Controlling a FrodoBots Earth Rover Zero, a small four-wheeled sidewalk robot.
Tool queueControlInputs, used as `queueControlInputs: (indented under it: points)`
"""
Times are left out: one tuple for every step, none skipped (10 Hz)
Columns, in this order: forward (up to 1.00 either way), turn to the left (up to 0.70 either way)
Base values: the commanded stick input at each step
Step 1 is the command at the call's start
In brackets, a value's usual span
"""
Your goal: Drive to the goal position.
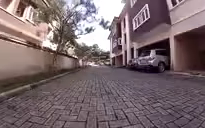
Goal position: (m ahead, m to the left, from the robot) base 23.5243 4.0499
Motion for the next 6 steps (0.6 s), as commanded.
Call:
queueControlInputs:
  points:
    - [0.69,0.03]
    - [0.69,0.03]
    - [0.69,0.03]
    - [0.69,0.03]
    - [0.69,0.03]
    - [0.69,0.03]
